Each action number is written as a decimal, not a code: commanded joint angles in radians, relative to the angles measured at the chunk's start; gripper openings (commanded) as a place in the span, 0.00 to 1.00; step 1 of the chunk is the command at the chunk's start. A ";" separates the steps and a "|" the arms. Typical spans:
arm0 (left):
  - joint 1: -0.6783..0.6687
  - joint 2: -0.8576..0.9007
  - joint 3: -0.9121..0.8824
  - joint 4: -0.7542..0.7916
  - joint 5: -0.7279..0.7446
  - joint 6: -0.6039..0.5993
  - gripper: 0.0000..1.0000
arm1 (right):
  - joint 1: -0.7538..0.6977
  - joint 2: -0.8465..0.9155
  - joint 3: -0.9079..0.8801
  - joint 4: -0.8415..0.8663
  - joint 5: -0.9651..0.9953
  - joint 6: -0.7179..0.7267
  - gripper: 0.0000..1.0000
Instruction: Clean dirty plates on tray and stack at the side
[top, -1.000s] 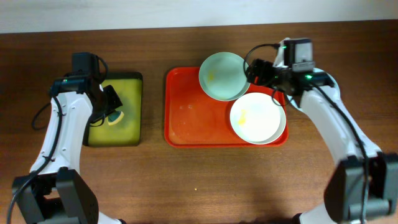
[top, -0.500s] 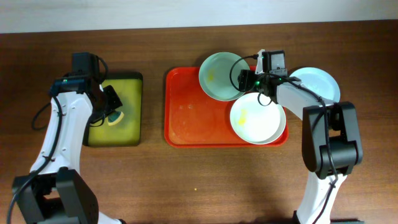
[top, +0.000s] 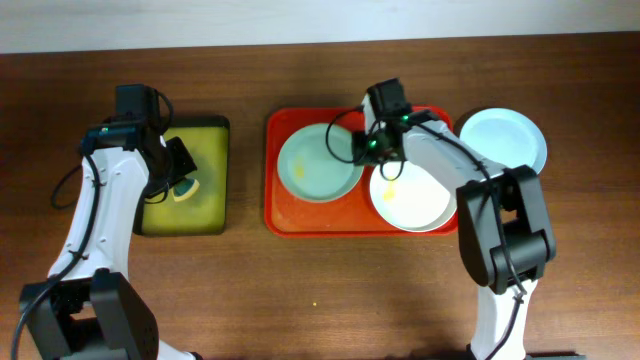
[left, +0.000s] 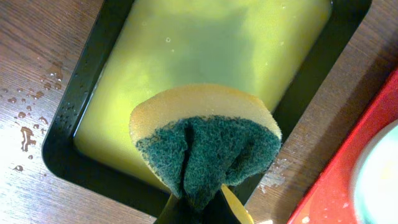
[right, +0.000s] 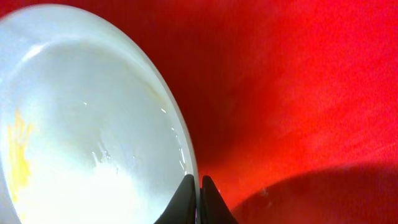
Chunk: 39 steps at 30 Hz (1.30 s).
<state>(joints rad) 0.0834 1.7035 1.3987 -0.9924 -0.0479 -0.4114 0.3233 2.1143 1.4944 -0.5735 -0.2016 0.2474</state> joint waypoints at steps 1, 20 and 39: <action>-0.002 -0.023 0.008 0.034 0.007 0.011 0.00 | 0.040 0.000 0.014 -0.083 -0.014 -0.007 0.04; -0.002 0.000 -0.130 0.223 -0.021 -0.029 0.00 | 0.044 0.002 0.009 -0.197 -0.061 0.004 0.04; -0.002 0.196 -0.172 0.399 -0.061 -0.029 0.00 | 0.044 0.002 0.009 -0.174 -0.060 0.004 0.04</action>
<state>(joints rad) 0.0834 1.8263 1.2285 -0.6193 -0.1020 -0.4313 0.3637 2.1143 1.4990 -0.7517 -0.2527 0.2569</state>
